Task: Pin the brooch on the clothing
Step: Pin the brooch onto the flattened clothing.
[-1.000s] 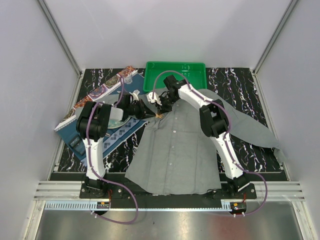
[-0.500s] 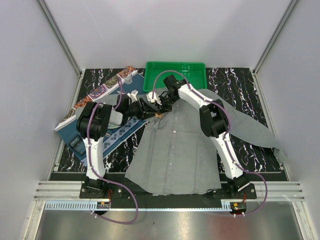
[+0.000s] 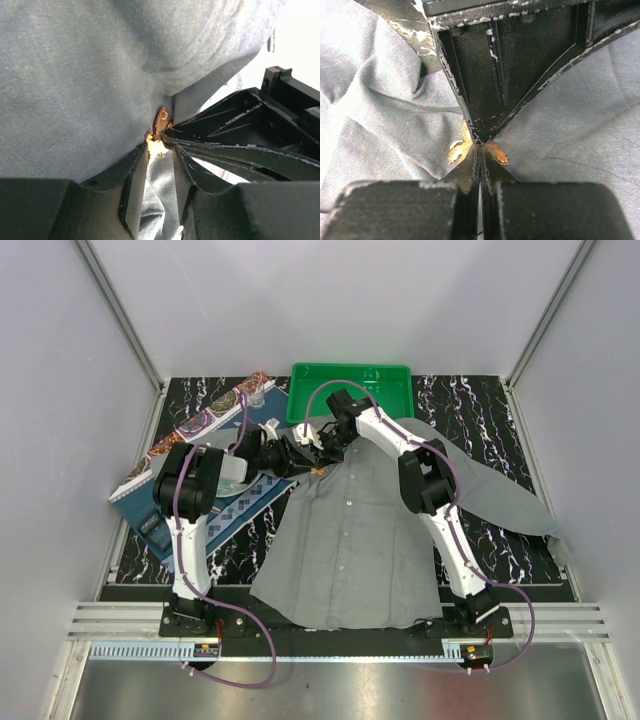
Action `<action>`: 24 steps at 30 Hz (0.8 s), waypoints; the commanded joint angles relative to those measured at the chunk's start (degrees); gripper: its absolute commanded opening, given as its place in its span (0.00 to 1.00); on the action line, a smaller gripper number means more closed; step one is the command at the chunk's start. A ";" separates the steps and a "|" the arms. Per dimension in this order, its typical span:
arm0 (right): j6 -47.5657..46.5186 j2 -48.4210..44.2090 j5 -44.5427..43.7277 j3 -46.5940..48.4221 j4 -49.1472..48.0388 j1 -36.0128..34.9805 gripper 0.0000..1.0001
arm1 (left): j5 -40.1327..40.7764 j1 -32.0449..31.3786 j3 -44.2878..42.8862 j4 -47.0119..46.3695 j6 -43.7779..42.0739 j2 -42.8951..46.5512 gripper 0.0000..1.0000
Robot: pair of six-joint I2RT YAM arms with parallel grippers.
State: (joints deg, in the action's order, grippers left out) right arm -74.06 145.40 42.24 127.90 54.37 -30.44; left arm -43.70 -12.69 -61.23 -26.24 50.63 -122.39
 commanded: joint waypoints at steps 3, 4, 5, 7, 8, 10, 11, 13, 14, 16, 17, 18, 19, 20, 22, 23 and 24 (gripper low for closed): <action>-0.56 0.93 -0.23 1.92 1.70 -0.94 0.00 | 9.33 -1.02 -3.97 14.62 -5.45 0.49 0.31; -0.56 0.93 -0.23 2.01 1.71 -0.94 0.00 | 9.69 -1.20 -4.33 15.51 -6.15 0.40 0.31; -0.64 1.11 -0.23 2.18 1.97 -1.03 0.00 | 10.04 -1.46 -4.60 15.69 -6.25 0.40 0.31; -0.56 1.29 -0.40 2.36 2.06 -1.03 0.00 | 9.87 -1.64 -5.12 15.95 -6.25 0.40 0.30; -0.56 1.46 -0.49 2.45 2.23 -0.94 0.00 | 10.13 -1.90 -5.39 16.48 -6.33 0.40 0.29; -0.47 1.37 -0.23 2.45 2.50 -0.94 0.00 | 10.57 -2.08 -6.18 17.53 -6.68 0.66 0.25; -0.47 1.37 -0.14 2.45 2.41 -0.94 0.00 | 10.92 -2.34 -6.53 17.97 -7.03 0.66 0.24; -0.47 1.46 0.04 2.53 2.41 -1.03 0.00 | 11.44 -2.52 -7.50 19.73 -7.82 0.57 0.20; -0.12 1.46 0.04 2.71 2.50 -1.03 0.00 | 12.49 -2.60 -7.76 20.61 -8.18 0.40 0.16; 0.15 1.81 -0.05 3.32 2.41 -1.03 0.00 | 12.94 -2.61 -8.73 22.45 -9.05 0.05 0.12; 0.32 1.81 -0.05 3.41 2.41 -0.94 0.01 | 13.38 -2.61 -8.99 23.24 -9.41 -0.04 0.10; 0.32 1.81 -0.05 3.67 2.41 -1.03 0.01 | 13.82 -2.69 -9.08 23.69 -9.50 0.13 0.08; 0.41 1.81 -0.23 3.76 2.41 -0.94 0.03 | 14.26 -2.78 -9.25 24.21 -9.67 0.22 0.07; 0.50 1.90 -0.14 3.94 2.41 -0.94 0.03 | 14.43 -2.78 -9.34 24.39 -9.59 0.13 0.06; 0.59 1.99 -0.14 4.38 2.41 -1.03 0.01 | 14.61 -2.78 -9.87 25.53 -9.67 0.13 0.03; 0.76 2.16 -0.23 4.55 2.23 -0.94 0.00 | 15.13 -2.87 -10.05 25.71 -9.76 0.13 0.02; 0.67 2.25 -0.40 4.73 2.06 -0.94 0.00 | 15.14 -2.87 -10.13 26.06 -9.94 0.22 0.01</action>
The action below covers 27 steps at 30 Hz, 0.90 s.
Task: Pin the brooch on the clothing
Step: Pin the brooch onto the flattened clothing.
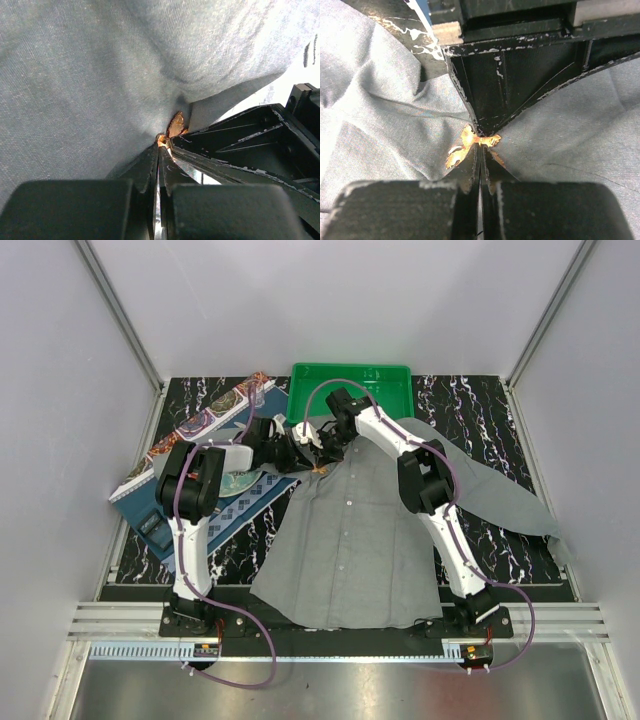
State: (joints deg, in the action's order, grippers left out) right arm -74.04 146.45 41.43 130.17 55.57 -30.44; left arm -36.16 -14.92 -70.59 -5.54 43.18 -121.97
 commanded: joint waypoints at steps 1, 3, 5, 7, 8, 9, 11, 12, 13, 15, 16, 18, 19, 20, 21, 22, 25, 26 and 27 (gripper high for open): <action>0.65 1.38 0.15 2.54 0.77 -0.94 0.00 | 7.68 -0.64 -0.69 5.36 -2.83 -0.11 0.01; 1.26 1.82 -0.30 3.16 0.50 -1.03 0.00 | 7.77 -0.64 -0.60 5.45 -3.01 -0.02 0.00; 2.32 2.34 -1.00 3.77 0.85 -1.03 0.00 | 8.12 -0.55 -0.52 5.36 -3.19 -0.02 0.00; 2.50 2.35 -1.70 4.04 0.77 -1.03 0.00 | 8.30 -0.64 -0.43 6.86 -3.10 -0.02 0.00; 2.76 2.43 -1.79 4.04 0.85 -0.94 0.00 | 8.74 -0.64 -0.52 7.21 -3.19 -0.11 0.00; 2.67 2.43 -1.97 3.95 0.85 -0.94 0.00 | 8.74 -0.64 -0.52 7.91 -3.45 -0.19 0.00; 2.76 2.61 -2.75 3.95 0.85 -0.94 0.00 | 9.44 -0.64 -0.78 8.70 -4.42 -0.11 0.00; 2.94 2.78 -3.45 4.39 0.77 -1.03 0.00 | 9.53 -0.64 -0.87 8.97 -4.77 -0.02 0.00; 3.20 3.22 -3.72 4.74 1.11 -0.94 0.00 | 9.79 -0.64 -1.04 9.23 -4.94 -0.02 0.00; 3.29 3.49 -4.95 5.27 1.21 -1.03 0.00 | 9.71 -0.64 -1.57 9.93 -5.29 -0.19 0.00; 3.90 3.75 -5.30 5.53 1.12 -1.03 0.00 | 10.14 -0.73 -1.66 10.28 -5.56 -0.28 0.00; 4.25 3.93 -5.83 6.15 1.12 -1.12 0.00 | 10.50 -0.73 -1.92 10.90 -6.17 -0.02 0.00; 4.86 3.84 -6.01 6.15 0.68 -1.12 0.00 | 10.93 -0.81 -1.92 11.16 -6.26 0.07 0.00; 4.87 3.75 -6.01 6.15 0.59 -1.12 0.00 | 10.94 -0.73 -2.10 11.69 -6.44 0.07 0.00; 4.96 3.58 -6.27 5.98 0.50 -1.12 0.00 | 11.20 -0.81 -2.10 11.95 -6.88 0.07 0.00; 5.13 3.40 -6.62 5.89 -0.02 -1.29 0.00 | 11.90 -0.82 -2.19 12.30 -6.97 0.16 0.00; 4.61 3.23 -8.64 5.45 -0.20 -1.56 0.00 | 13.21 -0.82 -2.36 13.18 -7.14 0.51 0.00; 4.35 3.14 -8.82 5.19 -0.29 -1.56 0.00 | 13.22 -0.82 -2.36 13.45 -7.23 0.42 0.00; 4.26 3.05 -9.08 5.18 -0.46 -1.56 0.00 | 13.31 -0.82 -2.45 13.54 -7.23 0.51 0.00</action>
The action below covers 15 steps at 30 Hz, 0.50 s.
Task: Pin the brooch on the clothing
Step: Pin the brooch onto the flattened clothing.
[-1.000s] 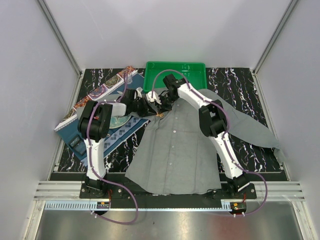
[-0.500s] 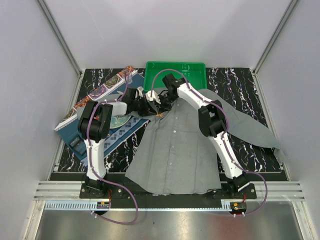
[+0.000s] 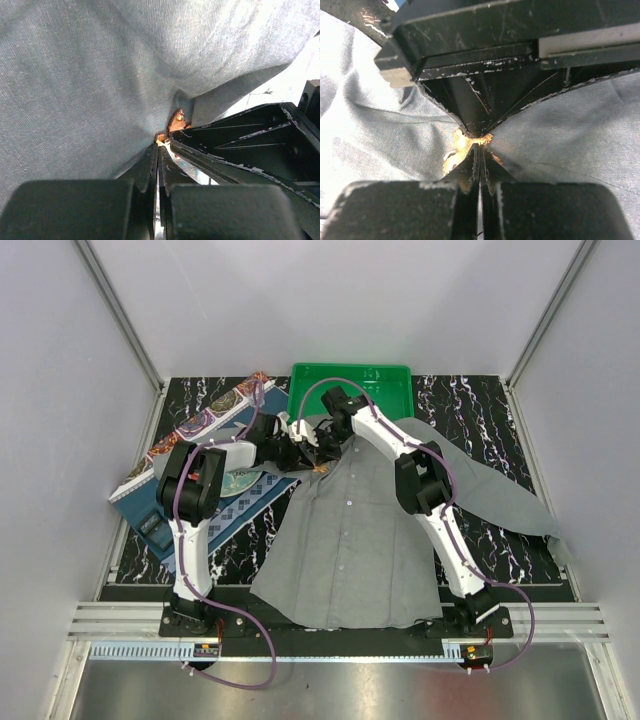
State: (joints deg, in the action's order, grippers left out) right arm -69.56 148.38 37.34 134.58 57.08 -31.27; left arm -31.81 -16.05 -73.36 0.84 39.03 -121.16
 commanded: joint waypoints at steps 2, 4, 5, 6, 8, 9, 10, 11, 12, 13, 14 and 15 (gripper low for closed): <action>-0.49 0.95 -5.17 0.33 -1.88 -0.81 0.00 | 9.31 0.23 0.06 7.77 -3.16 -0.39 0.00; -0.31 1.13 -5.96 0.24 -1.97 -0.81 0.00 | 9.66 0.23 -0.02 7.95 -3.08 -0.30 0.00; -0.23 1.13 -6.31 0.07 -2.06 -0.99 0.00 | 9.75 0.23 0.06 8.03 -3.08 -0.30 0.00; 0.64 1.21 -6.49 0.15 -2.32 -0.90 0.00 | 9.84 0.23 0.06 8.04 -3.17 -0.30 0.00; 0.57 1.30 -7.71 -0.37 -2.41 -1.25 0.00 | 10.10 0.23 0.15 8.21 -2.90 -0.21 0.00; 1.00 1.30 -8.33 -0.55 -3.02 -1.34 0.00 | 10.10 0.23 0.15 8.21 -2.73 -0.21 0.00; 1.18 1.48 -8.69 -0.64 -3.03 -1.34 0.00 | 10.28 0.23 0.15 8.21 -2.47 -0.21 0.00; 1.09 1.39 -8.78 -0.90 -2.85 -1.25 0.00 | 10.28 0.23 0.06 8.39 -2.46 -0.21 0.00; 1.53 1.04 -8.87 -1.16 -3.46 -1.25 0.00 | 10.28 0.23 0.06 8.39 -2.29 -0.21 0.00; 1.88 0.95 -8.78 -1.34 -3.55 -1.34 0.00 | 10.37 0.23 0.06 8.39 -2.29 -0.30 0.00; 1.97 0.86 -8.43 -1.60 -3.55 -1.34 0.00 | 10.37 0.23 0.06 8.47 -2.03 -0.21 0.00; 1.97 0.51 -8.17 -1.78 -3.82 -1.34 0.00 | 10.37 0.32 0.06 8.56 -1.94 -0.21 0.00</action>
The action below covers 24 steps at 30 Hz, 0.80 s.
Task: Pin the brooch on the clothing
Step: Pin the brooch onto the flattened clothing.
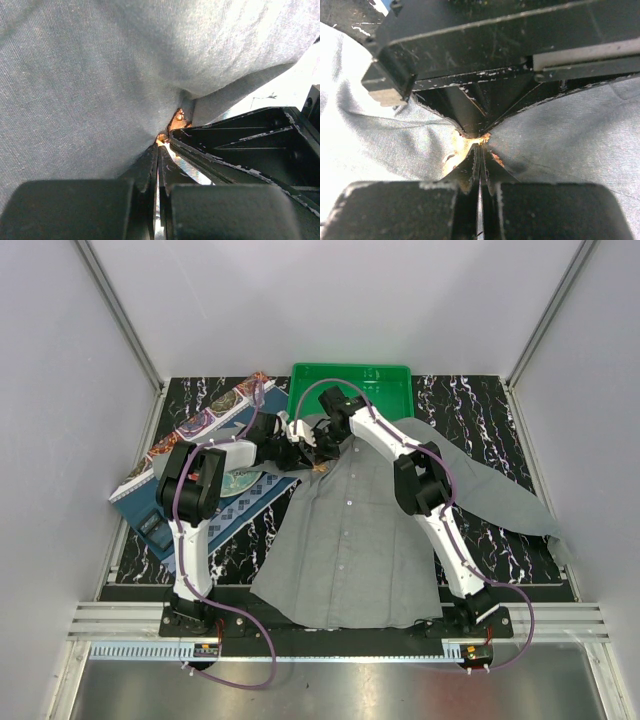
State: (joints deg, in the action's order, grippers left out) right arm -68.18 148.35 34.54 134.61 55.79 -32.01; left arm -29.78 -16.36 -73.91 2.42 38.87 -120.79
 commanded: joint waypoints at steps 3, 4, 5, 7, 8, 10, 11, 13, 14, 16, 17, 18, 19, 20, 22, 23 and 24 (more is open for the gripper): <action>1.21 -0.17 -4.49 -3.56 -4.27 -0.60 0.00 | 8.42 0.89 0.78 6.73 -1.08 -0.41 0.00; 1.04 -0.26 -4.40 -4.00 -4.46 -0.51 0.00 | 7.81 1.24 2.00 5.16 -0.21 -0.23 0.00; 0.77 -0.35 -4.31 -4.52 -4.37 -0.60 0.00 | 7.29 1.76 2.80 4.19 1.28 0.03 0.00; 0.60 -0.35 -4.31 -4.88 -4.46 -0.60 0.00 | 6.15 2.73 4.46 1.31 1.73 0.82 0.00; 0.51 -0.26 -4.14 -4.97 -4.46 -0.51 0.00 | 3.96 3.35 6.91 -3.16 5.47 1.52 0.00; 0.51 -0.26 -4.13 -5.05 -4.55 -0.51 0.00 | 0.36 4.41 10.70 -10.90 7.53 3.10 0.00; 0.51 -0.17 -4.05 -5.06 -4.55 -0.60 0.00 | -0.45 4.58 11.85 -13.20 8.58 3.80 0.00; 0.42 0.09 -4.05 -5.06 -4.55 -0.60 0.00 | -1.24 5.37 16.13 -21.60 10.86 6.08 0.00; 0.51 0.09 -4.05 -5.14 -4.55 -0.51 0.00 | -1.68 5.63 16.86 -22.88 11.92 6.62 0.01; 0.33 0.18 -4.05 -5.14 -4.55 -0.60 0.00 | -3.43 5.90 18.00 -26.65 12.63 6.97 0.01; 0.24 0.18 -3.96 -5.06 -4.46 -0.60 0.00 | -3.96 5.90 18.18 -27.54 13.94 6.89 0.01; 0.16 0.27 -3.96 -4.97 -4.29 -0.60 0.00 | -5.62 5.64 18.80 -29.47 15.17 6.63 0.01; 0.16 0.36 -3.96 -4.79 -4.29 -0.60 0.00 | -6.07 5.38 18.54 -31.40 16.14 6.27 0.01; 0.16 0.44 -4.05 -4.62 -4.29 -0.60 0.00 | -5.99 4.76 18.10 -30.90 16.32 5.92 0.01; 0.07 0.71 -4.14 -3.92 -4.02 -0.60 0.00 | -5.20 4.15 17.66 -31.15 16.58 5.74 0.00; 0.07 0.80 -4.31 -3.83 -3.85 -0.51 0.00 | -5.20 3.80 17.66 -31.50 17.63 5.13 0.00; 0.15 0.88 -4.31 -3.65 -3.67 -0.60 0.00 | -5.29 3.70 17.57 -31.94 18.16 4.78 0.00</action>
State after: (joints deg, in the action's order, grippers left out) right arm -67.37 147.04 34.59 131.57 52.03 -32.21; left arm -34.48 -11.60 -55.66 -22.90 53.69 -115.61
